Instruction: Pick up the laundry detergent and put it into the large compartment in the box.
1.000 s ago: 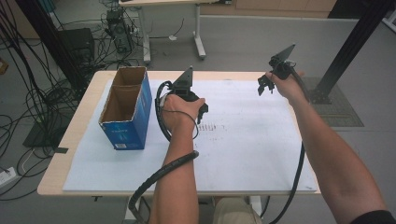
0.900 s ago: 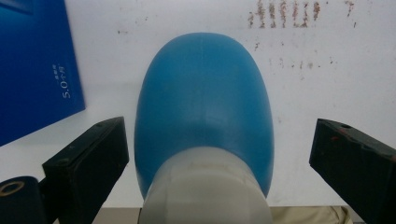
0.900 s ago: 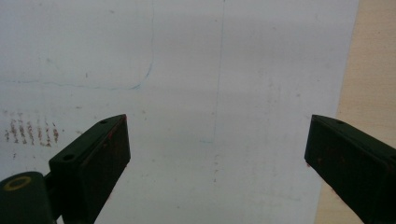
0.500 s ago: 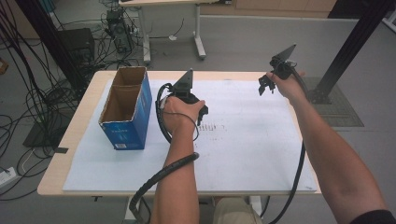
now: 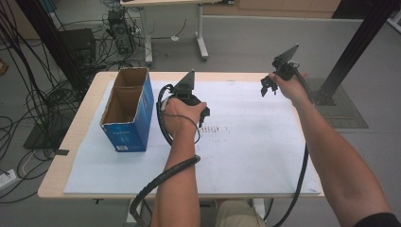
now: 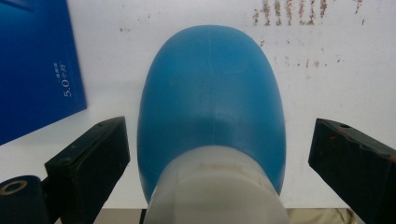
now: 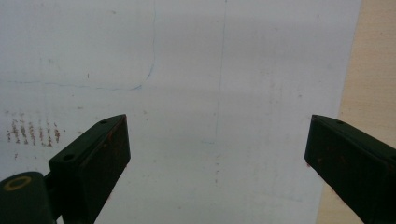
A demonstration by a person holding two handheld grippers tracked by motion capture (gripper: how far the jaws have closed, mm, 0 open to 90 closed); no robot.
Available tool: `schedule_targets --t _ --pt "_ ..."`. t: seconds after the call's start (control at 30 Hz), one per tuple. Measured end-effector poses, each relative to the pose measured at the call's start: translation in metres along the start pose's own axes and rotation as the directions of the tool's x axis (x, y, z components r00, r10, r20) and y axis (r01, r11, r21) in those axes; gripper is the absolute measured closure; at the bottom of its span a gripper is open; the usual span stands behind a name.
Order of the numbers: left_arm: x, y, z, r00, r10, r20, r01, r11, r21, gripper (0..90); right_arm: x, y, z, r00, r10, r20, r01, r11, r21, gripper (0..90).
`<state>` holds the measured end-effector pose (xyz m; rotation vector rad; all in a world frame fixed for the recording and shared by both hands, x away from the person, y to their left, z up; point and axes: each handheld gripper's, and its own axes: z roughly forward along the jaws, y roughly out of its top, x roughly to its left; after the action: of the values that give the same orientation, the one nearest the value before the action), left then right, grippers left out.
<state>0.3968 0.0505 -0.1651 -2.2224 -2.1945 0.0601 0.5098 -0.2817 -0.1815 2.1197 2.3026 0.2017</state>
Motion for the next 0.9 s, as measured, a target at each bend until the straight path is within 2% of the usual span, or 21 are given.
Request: schedule_targets --t 0.9 --pt "-0.0012 -0.0003 -0.0017 1.0 0.004 -0.005 -0.004 1.0 -0.005 6.0 0.0022 0.001 0.0012 1.0 -0.006 -0.002 0.006 1.0 0.004 6.7"
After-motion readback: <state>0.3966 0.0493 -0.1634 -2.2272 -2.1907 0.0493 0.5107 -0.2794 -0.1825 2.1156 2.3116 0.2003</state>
